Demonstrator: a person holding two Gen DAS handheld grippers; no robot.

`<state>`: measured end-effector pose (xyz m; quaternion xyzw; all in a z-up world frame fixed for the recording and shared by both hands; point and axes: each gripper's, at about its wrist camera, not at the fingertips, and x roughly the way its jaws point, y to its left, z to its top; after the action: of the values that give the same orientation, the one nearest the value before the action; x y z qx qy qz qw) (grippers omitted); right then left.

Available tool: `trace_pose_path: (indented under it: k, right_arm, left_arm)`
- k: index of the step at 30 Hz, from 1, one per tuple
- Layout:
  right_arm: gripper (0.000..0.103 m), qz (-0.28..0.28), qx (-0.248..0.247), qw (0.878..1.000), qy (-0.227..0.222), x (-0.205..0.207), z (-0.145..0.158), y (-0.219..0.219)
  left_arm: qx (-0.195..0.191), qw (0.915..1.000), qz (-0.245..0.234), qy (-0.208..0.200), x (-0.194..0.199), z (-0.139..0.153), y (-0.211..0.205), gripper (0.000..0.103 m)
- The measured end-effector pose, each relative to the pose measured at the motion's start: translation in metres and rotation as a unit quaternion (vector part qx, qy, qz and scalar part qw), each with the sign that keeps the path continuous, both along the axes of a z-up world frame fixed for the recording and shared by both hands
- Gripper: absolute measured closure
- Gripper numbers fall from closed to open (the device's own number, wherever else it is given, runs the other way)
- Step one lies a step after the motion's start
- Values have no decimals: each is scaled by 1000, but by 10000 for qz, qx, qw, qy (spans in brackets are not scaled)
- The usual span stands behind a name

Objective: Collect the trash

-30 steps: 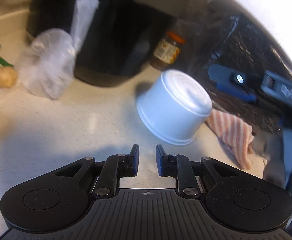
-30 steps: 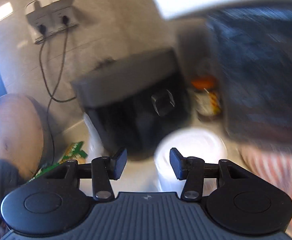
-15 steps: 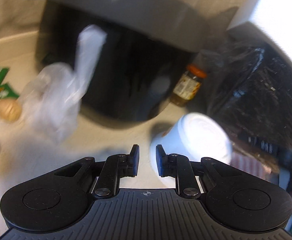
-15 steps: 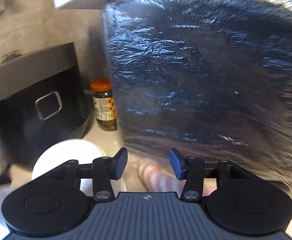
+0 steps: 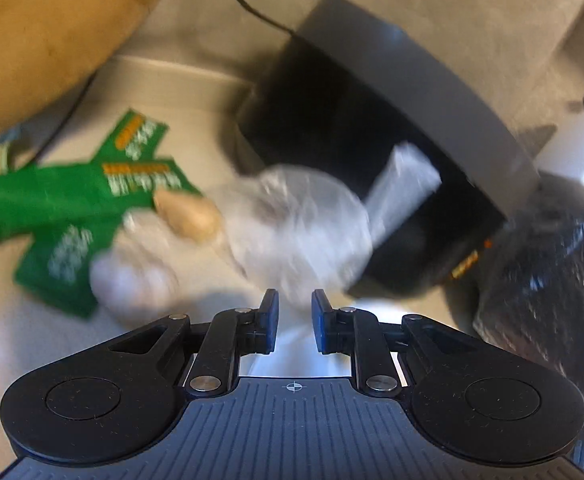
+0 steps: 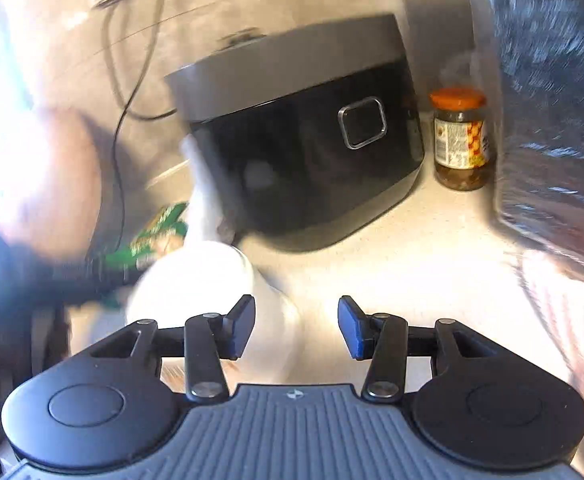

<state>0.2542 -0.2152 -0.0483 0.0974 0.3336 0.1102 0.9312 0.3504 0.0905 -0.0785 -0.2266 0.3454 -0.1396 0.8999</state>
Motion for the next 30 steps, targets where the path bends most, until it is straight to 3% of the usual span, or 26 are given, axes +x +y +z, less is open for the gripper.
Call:
trace_pose_path:
  k: [2,4,7,11,16,20,22,24,27,30]
  right_arm:
    - [56,-135,-298,9994,67,-28,-6,5]
    - [56,-292,-293,9988,269,-52,-15,-1]
    - [56,-511,-209,9965,633,-77,-38,-7]
    - [51,-809,50,9924,931,-97,-63,-18]
    - [51,-879,145,9898,1110,-112,-78,-13]
    - [51,-524,354,9919,1099,-131,-73,-3]
    - [51,-323,243,9948,934,-138,-65,5]
    - [51,-286,80,9961,825,-139,-59,11]
    - [51,-453,142,9959,770,-131,-55,11]
    - [51,-419,330,9958,744,-119,-51,13]
  left_arm:
    - [135,9997,-216,-5,16,6,-2,82]
    - [182,9984,-537,3,31,9,-10,82]
    - [25,9901,-1386,237,47,9,-29,82]
    - [512,9743,-2187,189,38,11,-63,82]
    - [567,9635,-2597,310,10,9,-87,82]
    - [342,9666,-2525,269,-21,21,-68,82]
    - [215,9748,-2214,131,-34,32,-48,82]
    - [308,9869,-1579,78,-43,37,-25,82]
    - [561,9949,-792,272,-44,25,-4,82]
    - [498,9939,-778,606,-42,2,1,82]
